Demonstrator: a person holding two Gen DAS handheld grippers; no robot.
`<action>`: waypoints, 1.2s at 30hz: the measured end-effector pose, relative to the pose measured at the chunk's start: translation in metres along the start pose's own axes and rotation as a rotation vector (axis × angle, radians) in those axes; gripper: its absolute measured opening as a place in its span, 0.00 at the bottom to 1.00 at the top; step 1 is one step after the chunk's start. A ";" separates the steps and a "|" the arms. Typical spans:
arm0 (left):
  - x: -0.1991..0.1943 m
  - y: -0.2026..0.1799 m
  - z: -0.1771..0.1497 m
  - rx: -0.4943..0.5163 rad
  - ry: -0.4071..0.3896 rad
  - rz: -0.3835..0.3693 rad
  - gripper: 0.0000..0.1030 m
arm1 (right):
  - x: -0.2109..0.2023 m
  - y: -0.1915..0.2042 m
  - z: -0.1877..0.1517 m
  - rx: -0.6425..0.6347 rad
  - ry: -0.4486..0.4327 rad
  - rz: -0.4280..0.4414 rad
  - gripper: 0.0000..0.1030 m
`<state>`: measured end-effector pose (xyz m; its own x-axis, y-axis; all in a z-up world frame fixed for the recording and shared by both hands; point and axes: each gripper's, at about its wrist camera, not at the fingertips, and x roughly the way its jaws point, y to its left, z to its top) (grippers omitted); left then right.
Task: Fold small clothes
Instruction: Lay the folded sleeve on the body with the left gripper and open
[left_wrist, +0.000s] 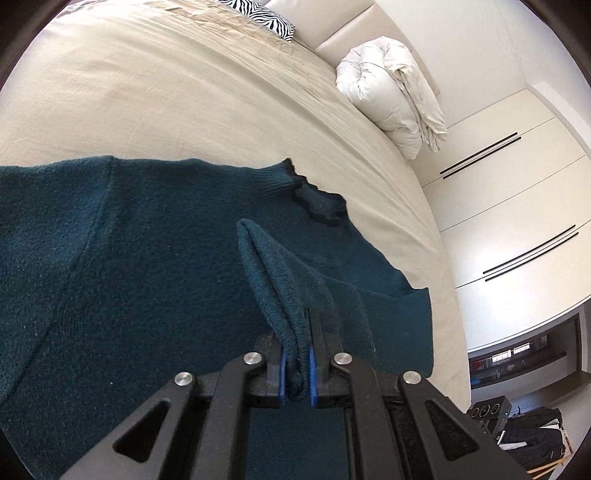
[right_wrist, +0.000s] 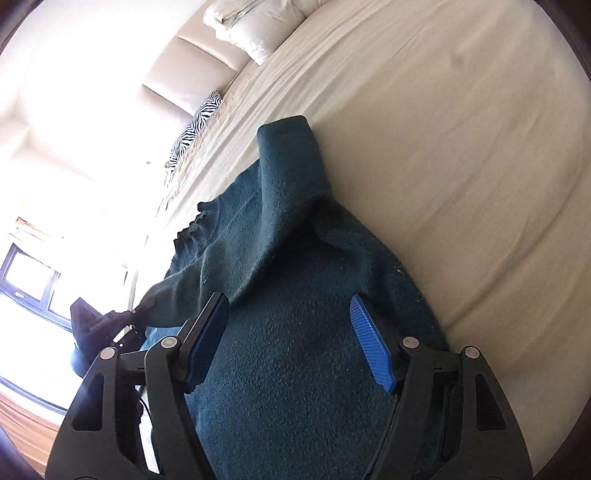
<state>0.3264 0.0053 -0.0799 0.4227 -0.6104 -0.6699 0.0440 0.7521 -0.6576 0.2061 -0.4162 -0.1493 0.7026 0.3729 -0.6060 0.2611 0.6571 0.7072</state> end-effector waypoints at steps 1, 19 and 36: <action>0.002 0.002 -0.001 0.003 -0.004 0.010 0.08 | 0.001 0.000 0.001 0.009 -0.002 0.007 0.68; -0.010 0.031 0.002 -0.034 -0.067 0.057 0.09 | 0.001 0.007 0.001 0.080 0.012 0.055 0.68; -0.014 0.050 -0.017 -0.086 -0.088 0.027 0.10 | 0.042 0.044 0.110 0.021 0.030 0.136 0.68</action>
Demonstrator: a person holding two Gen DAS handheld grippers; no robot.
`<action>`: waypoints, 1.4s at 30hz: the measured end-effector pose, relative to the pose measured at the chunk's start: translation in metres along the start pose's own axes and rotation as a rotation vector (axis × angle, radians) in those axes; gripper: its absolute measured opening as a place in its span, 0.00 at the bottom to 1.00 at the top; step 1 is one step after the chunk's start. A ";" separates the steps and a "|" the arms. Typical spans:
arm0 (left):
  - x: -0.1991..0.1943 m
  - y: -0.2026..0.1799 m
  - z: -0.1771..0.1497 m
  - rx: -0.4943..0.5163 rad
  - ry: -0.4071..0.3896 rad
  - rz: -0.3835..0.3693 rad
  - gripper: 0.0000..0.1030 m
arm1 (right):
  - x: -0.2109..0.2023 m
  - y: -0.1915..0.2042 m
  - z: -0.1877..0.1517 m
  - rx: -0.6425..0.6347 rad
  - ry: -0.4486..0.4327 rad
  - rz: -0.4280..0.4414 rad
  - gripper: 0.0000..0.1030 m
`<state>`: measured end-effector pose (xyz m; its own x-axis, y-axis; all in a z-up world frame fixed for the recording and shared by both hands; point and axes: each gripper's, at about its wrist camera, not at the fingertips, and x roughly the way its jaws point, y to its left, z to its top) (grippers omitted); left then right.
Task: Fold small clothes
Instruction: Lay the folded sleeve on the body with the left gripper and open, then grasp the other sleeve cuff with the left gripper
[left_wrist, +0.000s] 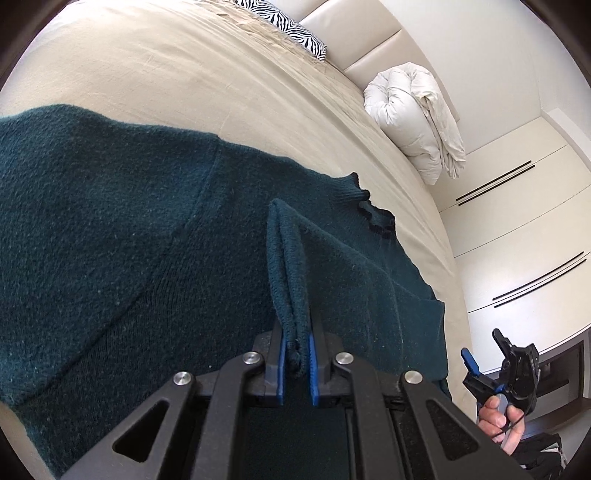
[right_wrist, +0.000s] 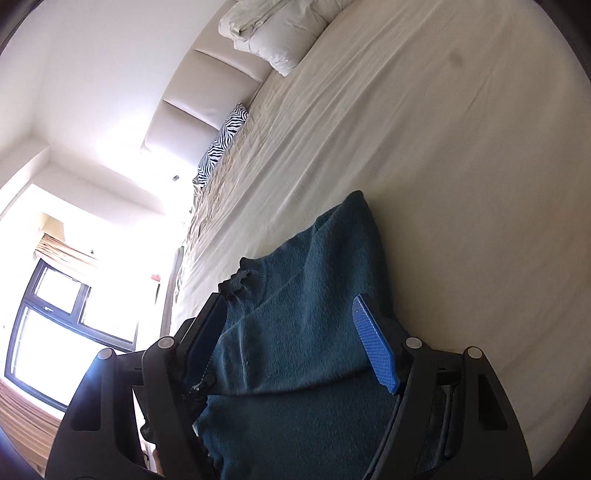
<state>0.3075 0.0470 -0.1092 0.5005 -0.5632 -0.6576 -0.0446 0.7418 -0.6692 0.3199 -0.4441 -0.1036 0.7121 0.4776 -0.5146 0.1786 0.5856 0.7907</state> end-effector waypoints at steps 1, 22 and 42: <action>-0.001 0.000 -0.001 -0.001 -0.003 -0.003 0.10 | 0.010 -0.001 0.005 0.005 0.018 0.003 0.68; 0.006 0.016 -0.006 -0.024 -0.009 -0.050 0.11 | 0.049 -0.032 -0.006 0.100 0.150 0.105 0.68; -0.276 0.244 -0.082 -0.697 -0.658 -0.072 0.66 | -0.048 0.060 -0.192 -0.021 0.192 0.175 0.70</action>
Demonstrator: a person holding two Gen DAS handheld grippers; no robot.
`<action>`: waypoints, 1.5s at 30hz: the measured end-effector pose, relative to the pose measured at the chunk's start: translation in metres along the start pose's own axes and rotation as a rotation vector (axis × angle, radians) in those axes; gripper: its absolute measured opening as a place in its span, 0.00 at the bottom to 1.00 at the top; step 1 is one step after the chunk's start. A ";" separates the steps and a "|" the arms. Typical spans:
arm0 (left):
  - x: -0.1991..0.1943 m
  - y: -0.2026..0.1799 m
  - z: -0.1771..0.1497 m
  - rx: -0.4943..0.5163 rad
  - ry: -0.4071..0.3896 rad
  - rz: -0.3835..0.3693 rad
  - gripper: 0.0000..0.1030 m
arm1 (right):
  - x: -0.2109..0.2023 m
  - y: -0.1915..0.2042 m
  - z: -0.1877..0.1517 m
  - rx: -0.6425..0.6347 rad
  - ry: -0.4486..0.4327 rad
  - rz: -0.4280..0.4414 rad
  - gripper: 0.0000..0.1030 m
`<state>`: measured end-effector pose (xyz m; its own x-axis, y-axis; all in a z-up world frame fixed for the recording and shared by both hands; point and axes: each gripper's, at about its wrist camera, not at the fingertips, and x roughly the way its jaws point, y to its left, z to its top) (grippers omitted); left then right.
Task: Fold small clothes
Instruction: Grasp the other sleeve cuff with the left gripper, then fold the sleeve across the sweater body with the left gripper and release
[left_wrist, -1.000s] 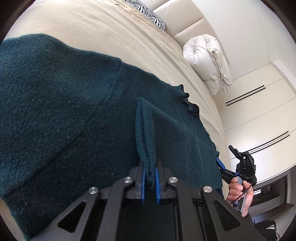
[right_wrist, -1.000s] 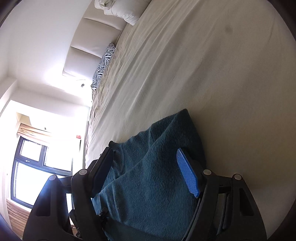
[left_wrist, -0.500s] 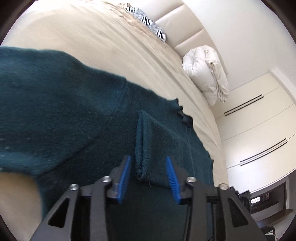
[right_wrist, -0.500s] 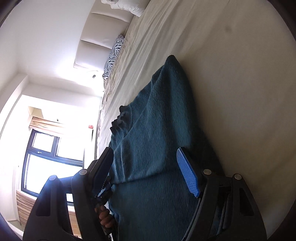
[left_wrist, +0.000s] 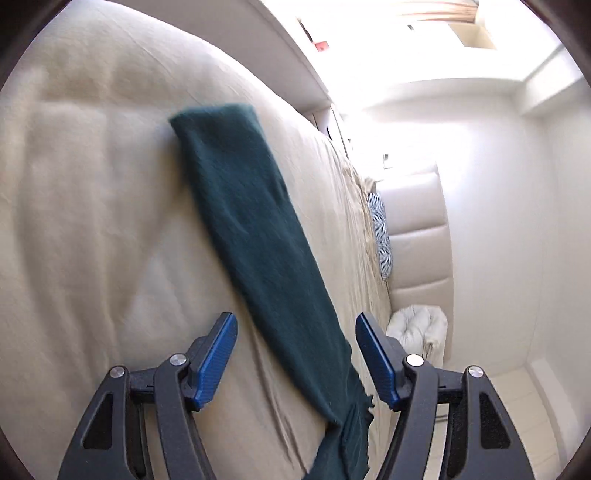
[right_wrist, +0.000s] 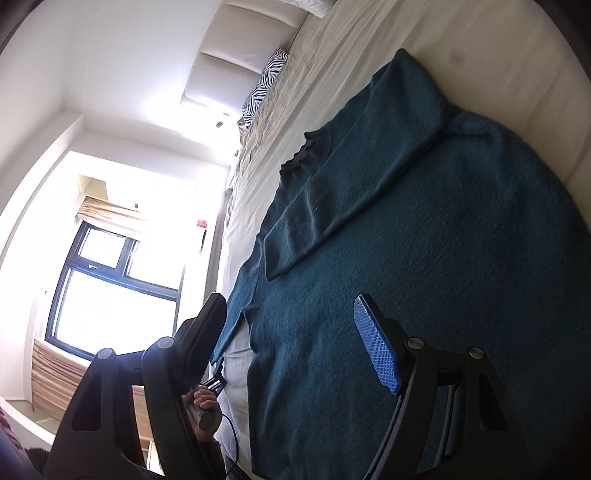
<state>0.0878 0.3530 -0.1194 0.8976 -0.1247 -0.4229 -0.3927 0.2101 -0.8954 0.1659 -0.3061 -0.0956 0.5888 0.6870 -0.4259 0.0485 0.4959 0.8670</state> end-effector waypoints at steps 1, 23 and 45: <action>-0.001 0.005 0.007 -0.021 -0.011 0.005 0.66 | 0.007 0.006 -0.005 -0.005 0.011 -0.002 0.70; 0.075 -0.188 -0.156 0.949 0.166 0.114 0.07 | 0.048 0.025 -0.008 -0.078 0.075 -0.072 0.70; 0.092 -0.156 -0.336 1.551 0.255 0.199 0.07 | 0.201 0.015 0.008 0.144 0.342 -0.004 0.61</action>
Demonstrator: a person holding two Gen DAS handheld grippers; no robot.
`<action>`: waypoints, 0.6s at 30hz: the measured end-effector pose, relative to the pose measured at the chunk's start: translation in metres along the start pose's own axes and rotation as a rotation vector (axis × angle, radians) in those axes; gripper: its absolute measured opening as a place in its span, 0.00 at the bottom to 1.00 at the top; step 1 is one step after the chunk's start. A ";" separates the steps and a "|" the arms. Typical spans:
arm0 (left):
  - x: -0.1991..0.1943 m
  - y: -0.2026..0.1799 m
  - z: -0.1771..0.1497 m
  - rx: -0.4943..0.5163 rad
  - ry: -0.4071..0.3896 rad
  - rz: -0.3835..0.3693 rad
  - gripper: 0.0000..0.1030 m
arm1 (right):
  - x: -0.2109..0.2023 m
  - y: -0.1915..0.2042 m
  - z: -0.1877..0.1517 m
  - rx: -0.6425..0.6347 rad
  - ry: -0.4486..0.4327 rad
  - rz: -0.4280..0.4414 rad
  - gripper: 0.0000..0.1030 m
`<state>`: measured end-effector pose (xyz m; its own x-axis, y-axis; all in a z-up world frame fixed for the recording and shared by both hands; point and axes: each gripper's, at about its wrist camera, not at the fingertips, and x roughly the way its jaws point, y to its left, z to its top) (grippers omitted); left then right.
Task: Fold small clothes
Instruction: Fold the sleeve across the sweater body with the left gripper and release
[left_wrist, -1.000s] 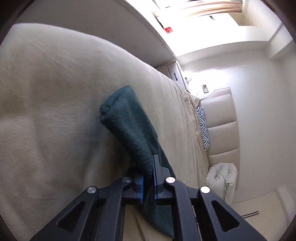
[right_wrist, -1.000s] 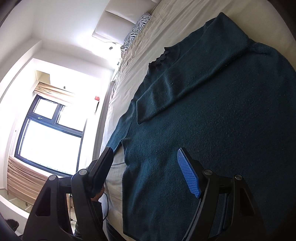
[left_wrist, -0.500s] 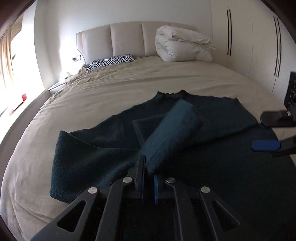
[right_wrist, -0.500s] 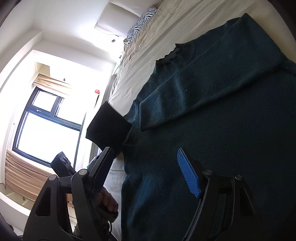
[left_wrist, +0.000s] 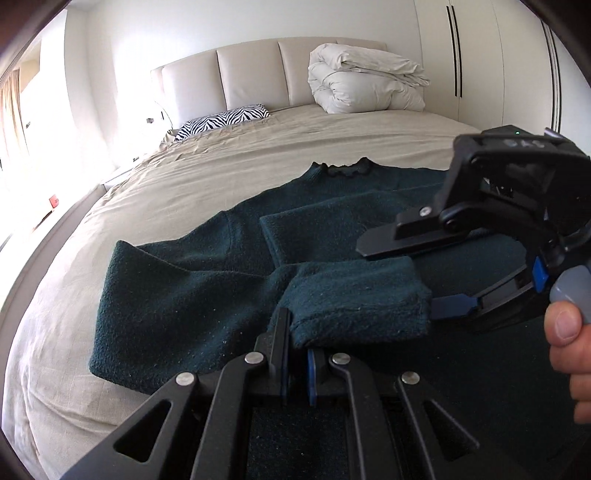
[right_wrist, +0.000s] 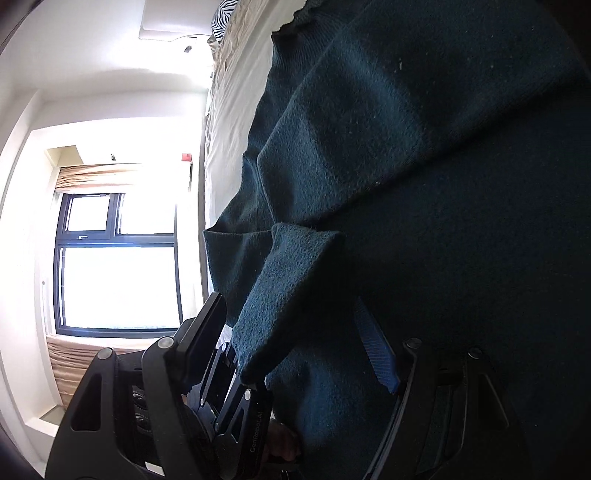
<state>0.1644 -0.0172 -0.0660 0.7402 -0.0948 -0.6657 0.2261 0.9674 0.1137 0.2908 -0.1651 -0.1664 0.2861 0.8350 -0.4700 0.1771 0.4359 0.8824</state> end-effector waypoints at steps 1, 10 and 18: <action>-0.001 0.001 0.000 -0.006 -0.001 -0.003 0.07 | 0.005 -0.001 0.003 0.009 0.002 -0.001 0.48; -0.007 0.029 0.003 -0.171 -0.010 -0.140 0.33 | -0.003 0.056 0.000 -0.276 -0.037 -0.167 0.07; -0.042 0.109 0.000 -0.496 -0.109 -0.271 0.44 | -0.084 0.110 0.028 -0.499 -0.216 -0.338 0.07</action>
<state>0.1579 0.0924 -0.0259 0.7639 -0.3530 -0.5402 0.1125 0.8972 -0.4271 0.3122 -0.1968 -0.0301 0.4838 0.5602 -0.6723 -0.1543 0.8108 0.5646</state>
